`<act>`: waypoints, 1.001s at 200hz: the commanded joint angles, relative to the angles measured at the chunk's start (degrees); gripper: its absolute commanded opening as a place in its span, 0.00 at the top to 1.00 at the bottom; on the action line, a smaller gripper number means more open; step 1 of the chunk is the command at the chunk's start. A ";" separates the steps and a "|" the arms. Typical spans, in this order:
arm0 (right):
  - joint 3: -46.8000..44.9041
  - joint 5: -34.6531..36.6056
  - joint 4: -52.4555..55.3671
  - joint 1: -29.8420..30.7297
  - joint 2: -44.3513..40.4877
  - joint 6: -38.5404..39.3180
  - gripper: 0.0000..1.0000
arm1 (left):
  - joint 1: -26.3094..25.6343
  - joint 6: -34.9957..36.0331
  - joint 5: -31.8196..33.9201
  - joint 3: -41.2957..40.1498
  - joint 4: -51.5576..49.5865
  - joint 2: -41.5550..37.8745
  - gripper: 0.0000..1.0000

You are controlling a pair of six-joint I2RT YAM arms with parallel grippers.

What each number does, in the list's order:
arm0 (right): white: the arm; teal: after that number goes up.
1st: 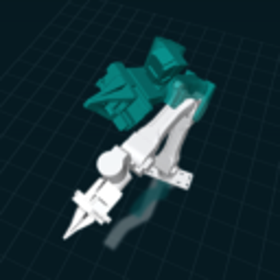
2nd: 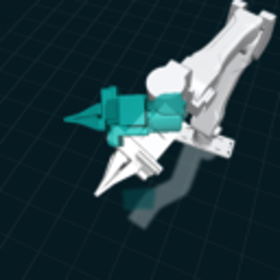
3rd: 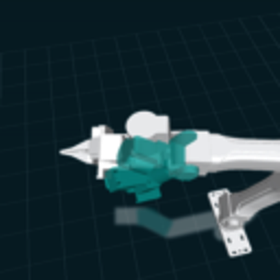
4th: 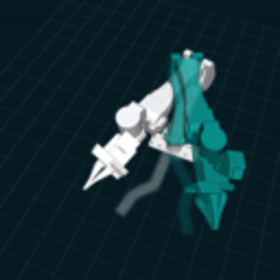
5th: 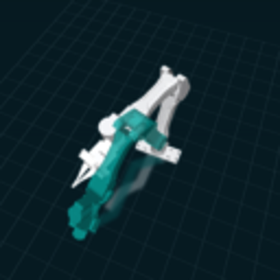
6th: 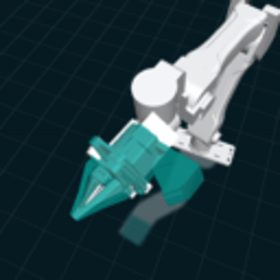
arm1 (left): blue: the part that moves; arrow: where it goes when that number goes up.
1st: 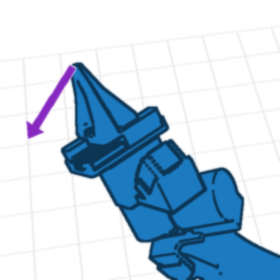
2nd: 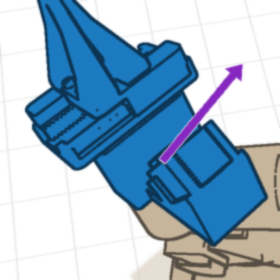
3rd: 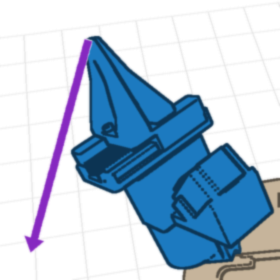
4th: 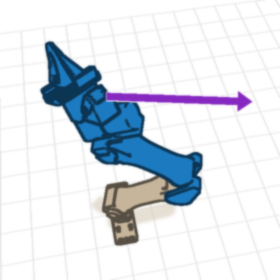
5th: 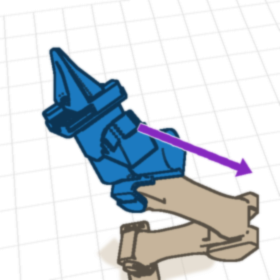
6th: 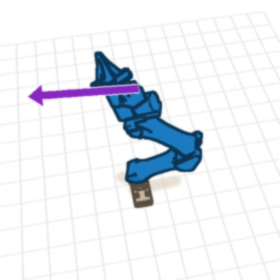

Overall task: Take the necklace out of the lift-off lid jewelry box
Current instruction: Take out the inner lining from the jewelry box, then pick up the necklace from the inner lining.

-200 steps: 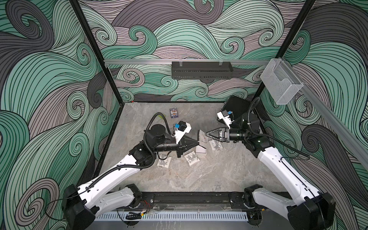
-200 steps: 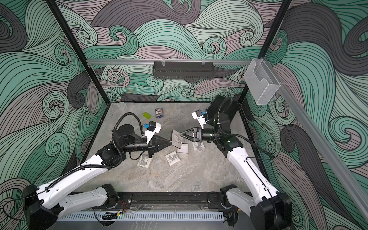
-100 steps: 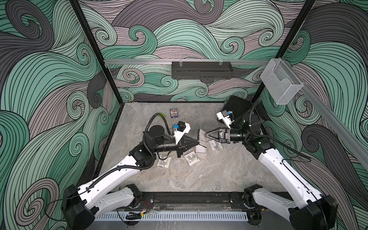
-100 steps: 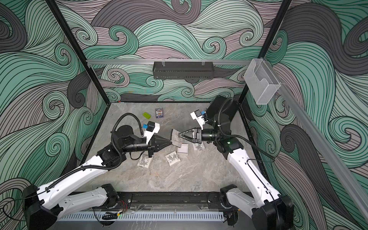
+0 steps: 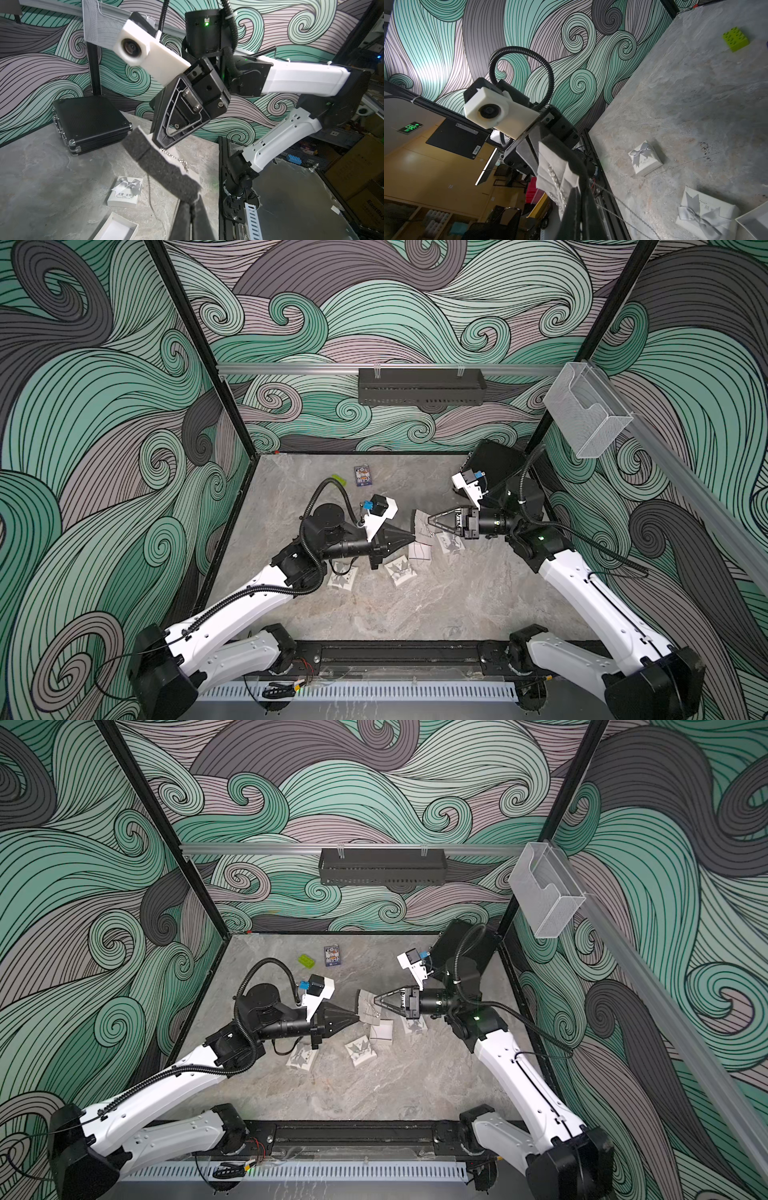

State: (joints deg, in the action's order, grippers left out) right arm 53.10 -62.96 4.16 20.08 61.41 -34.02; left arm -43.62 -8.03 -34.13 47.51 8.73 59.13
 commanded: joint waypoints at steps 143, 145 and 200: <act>7.82 2.84 14.20 -0.13 -0.67 5.67 1.00 | 1.82 4.30 6.54 -8.36 5.41 0.42 0.19; 7.81 2.80 14.27 -0.12 -0.70 5.71 1.00 | 1.79 4.13 6.18 -8.28 5.97 0.67 0.19; 5.86 0.59 10.74 -0.04 -1.90 2.49 1.00 | 1.78 1.16 2.27 -6.50 14.56 6.19 0.29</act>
State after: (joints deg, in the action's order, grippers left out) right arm 59.53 -59.94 17.54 20.01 60.97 -29.69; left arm -42.11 -5.32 -28.38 38.15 17.06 63.77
